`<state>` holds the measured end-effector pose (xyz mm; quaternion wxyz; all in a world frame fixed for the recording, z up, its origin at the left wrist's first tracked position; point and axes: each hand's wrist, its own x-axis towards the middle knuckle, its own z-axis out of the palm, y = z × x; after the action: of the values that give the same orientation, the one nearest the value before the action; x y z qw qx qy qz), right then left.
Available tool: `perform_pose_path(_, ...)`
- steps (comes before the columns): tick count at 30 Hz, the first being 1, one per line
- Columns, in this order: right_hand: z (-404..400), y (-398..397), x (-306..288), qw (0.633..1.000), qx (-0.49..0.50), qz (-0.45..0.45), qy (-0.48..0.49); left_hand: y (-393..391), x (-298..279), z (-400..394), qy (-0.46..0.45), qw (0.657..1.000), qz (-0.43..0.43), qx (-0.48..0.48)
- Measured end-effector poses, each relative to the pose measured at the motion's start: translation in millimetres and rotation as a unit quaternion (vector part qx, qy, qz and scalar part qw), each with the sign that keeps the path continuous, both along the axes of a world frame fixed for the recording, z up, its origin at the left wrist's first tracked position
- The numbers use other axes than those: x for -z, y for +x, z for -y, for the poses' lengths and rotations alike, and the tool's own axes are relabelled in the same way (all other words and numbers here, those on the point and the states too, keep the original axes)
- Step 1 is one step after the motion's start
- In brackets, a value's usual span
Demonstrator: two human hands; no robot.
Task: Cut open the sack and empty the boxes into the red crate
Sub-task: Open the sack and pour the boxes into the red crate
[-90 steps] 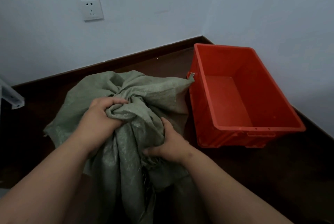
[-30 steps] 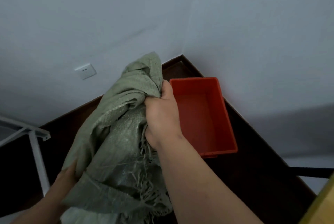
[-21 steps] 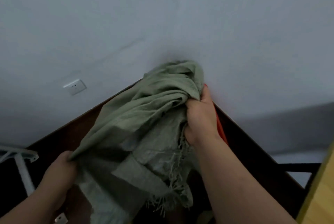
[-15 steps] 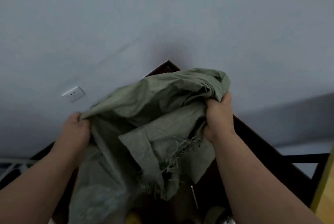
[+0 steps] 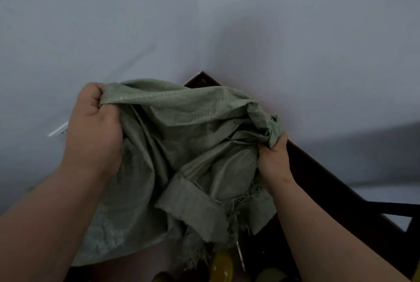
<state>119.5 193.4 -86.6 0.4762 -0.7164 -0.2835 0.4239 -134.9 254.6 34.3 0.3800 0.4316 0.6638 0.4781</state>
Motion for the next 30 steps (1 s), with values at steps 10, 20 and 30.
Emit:
perform_pose_path(10, -14.2, 46.7, 48.0, 0.901, -0.17, 0.112, -0.382, 74.3, 9.8, -26.1, -0.033, 0.974, -0.208, 0.078)
perform_pose_path(20, -17.9, 9.8, -28.8, 0.896, -0.313, 0.13, -0.287, 118.8, -4.3, -42.4, -0.107, 0.956, -0.245, 0.124)
perform_pose_path(30, -26.6, -48.3, -81.1, 0.937, -0.246, -0.06, -0.241, 157.9, -4.7, -33.2, -0.176, 0.937, -0.06, 0.295)
